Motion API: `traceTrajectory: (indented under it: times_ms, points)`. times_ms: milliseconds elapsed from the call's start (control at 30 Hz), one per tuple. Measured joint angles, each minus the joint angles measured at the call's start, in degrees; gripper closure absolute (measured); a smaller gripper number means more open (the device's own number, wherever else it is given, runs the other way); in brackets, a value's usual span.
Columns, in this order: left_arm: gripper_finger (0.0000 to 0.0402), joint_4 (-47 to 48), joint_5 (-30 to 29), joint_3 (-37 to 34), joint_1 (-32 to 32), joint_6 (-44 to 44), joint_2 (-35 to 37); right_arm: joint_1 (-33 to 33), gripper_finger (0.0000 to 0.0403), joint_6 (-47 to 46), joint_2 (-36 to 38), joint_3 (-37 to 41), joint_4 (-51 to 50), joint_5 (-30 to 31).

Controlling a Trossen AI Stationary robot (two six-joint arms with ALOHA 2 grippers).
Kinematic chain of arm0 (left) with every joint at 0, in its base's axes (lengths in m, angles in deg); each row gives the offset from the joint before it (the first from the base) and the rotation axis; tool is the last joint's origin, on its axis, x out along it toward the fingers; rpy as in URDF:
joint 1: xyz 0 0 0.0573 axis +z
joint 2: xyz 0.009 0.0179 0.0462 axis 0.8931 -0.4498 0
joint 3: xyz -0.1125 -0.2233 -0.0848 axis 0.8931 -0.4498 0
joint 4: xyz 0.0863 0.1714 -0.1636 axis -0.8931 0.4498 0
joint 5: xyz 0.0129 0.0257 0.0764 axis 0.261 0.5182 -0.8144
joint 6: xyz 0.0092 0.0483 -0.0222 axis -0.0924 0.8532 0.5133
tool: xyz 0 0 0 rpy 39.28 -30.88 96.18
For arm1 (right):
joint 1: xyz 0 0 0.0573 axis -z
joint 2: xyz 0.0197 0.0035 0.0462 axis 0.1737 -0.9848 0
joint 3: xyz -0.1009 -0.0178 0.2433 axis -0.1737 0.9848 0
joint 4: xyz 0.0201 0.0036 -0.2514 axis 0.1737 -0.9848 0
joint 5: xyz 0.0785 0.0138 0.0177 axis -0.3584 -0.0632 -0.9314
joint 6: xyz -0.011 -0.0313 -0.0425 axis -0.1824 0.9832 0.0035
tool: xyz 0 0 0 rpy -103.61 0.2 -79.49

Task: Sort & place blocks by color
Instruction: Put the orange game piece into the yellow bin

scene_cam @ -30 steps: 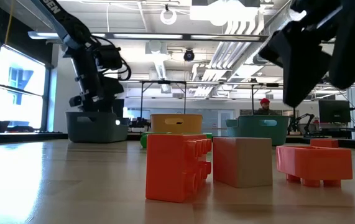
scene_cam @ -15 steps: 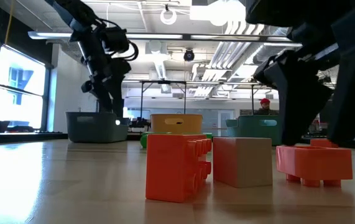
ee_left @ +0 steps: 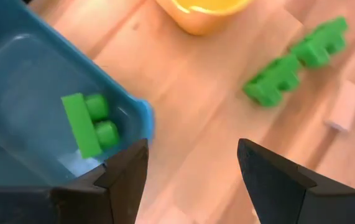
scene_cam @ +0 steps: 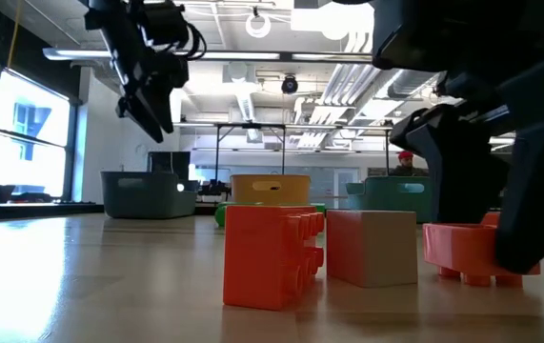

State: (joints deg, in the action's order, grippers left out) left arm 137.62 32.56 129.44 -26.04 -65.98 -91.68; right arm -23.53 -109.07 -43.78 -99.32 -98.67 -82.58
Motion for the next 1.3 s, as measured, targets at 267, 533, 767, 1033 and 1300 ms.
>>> traceTrajectory:
  times_ms: [267,533,767,1033,1300]
  points:
    - [0.0170,3.79,-0.03,0.00,-7.77,-0.02,3.08,0.16,0.0293,-1.80,0.04,-0.07,0.05,-0.35]
    - [0.0168,6.76,-0.35,0.00,-15.29,-0.53,3.53,0.21,0.0293,-4.29,0.04,-0.09,-0.19,2.30]
    - [0.0168,8.03,-0.82,0.00,-22.54,-1.58,3.53,1.84,0.0293,-2.91,-0.04,-4.61,-5.37,5.62]
    - [0.0170,8.00,-1.15,0.00,-30.49,-3.66,3.51,5.58,0.0293,2.48,-0.04,-12.87,-18.78,12.64]
    - [0.0168,8.03,-4.71,0.00,-35.98,-4.13,3.51,11.87,0.0293,10.78,-0.02,-20.08,-28.35,18.24]
